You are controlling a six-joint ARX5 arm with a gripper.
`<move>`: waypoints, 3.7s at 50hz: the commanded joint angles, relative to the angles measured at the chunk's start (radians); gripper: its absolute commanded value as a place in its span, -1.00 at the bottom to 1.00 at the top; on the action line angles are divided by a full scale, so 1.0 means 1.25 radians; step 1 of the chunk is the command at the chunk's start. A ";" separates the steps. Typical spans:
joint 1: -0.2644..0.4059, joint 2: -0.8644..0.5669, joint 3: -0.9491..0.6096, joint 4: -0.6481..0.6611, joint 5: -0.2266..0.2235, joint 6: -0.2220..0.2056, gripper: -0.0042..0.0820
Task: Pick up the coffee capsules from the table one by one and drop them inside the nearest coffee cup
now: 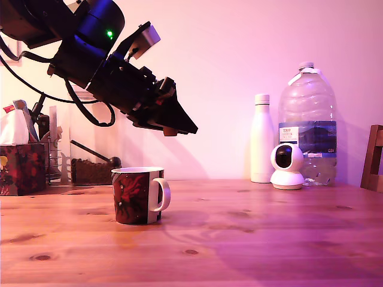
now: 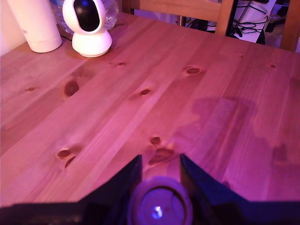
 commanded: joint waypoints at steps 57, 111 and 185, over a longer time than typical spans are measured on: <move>0.074 -0.100 -0.036 -0.064 -0.005 -0.017 -0.48; 0.120 -0.103 -0.021 -0.173 -0.078 -0.049 -0.48; 0.073 0.080 0.218 -0.431 -0.123 -0.104 -0.48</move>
